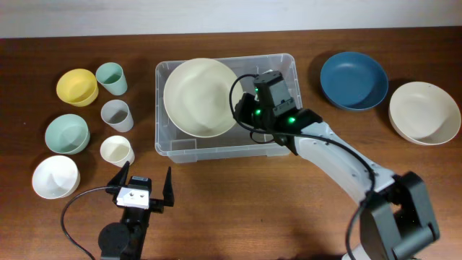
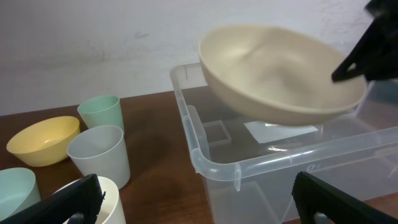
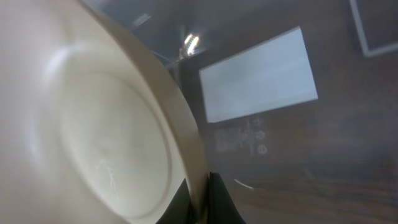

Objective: Pack container
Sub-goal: 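Carry the cream bowl into the bin and release it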

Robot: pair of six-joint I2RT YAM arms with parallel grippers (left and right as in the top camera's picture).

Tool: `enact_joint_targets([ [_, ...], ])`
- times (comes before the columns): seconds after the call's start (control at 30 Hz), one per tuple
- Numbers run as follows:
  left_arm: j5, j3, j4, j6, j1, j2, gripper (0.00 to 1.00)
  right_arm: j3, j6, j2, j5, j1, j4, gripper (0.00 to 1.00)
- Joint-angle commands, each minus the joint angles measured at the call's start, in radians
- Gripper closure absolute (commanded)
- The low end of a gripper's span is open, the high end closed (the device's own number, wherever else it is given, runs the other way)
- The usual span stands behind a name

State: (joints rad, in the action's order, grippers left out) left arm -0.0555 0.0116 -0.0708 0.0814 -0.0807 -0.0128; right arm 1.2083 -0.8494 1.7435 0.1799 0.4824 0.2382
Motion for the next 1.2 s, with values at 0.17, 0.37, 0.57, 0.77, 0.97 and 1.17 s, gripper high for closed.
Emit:
enact_joint_targets([
  [0.17, 0.0, -0.003, -0.006, -0.013, 0.007, 0.007, 0.01, 0.029, -0.028, 0.065, -0.01, 0.018, -0.016, 0.96],
  [0.37, 0.0, -0.003, -0.006, -0.013, 0.007, 0.007, 0.0, 0.029, -0.032, 0.111, -0.008, 0.018, -0.018, 0.96],
  [0.57, 0.001, -0.003, -0.006, -0.013, 0.007, 0.007, 0.01, 0.029, -0.032, 0.124, -0.008, 0.022, -0.019, 0.96],
  [0.77, 0.0, -0.003, -0.006, -0.013, 0.007, 0.007, 0.0, 0.029, -0.069, 0.154, -0.008, 0.022, -0.019, 0.88],
  [0.97, 0.0, -0.003, -0.006, -0.013, 0.007, 0.007, 0.0, 0.029, -0.069, 0.161, 0.005, 0.022, -0.019, 0.66],
  [1.17, 0.0, -0.003, -0.006, -0.013, 0.007, 0.007, 0.01, 0.039, -0.02, 0.159, 0.046, 0.021, -0.018, 0.63],
])
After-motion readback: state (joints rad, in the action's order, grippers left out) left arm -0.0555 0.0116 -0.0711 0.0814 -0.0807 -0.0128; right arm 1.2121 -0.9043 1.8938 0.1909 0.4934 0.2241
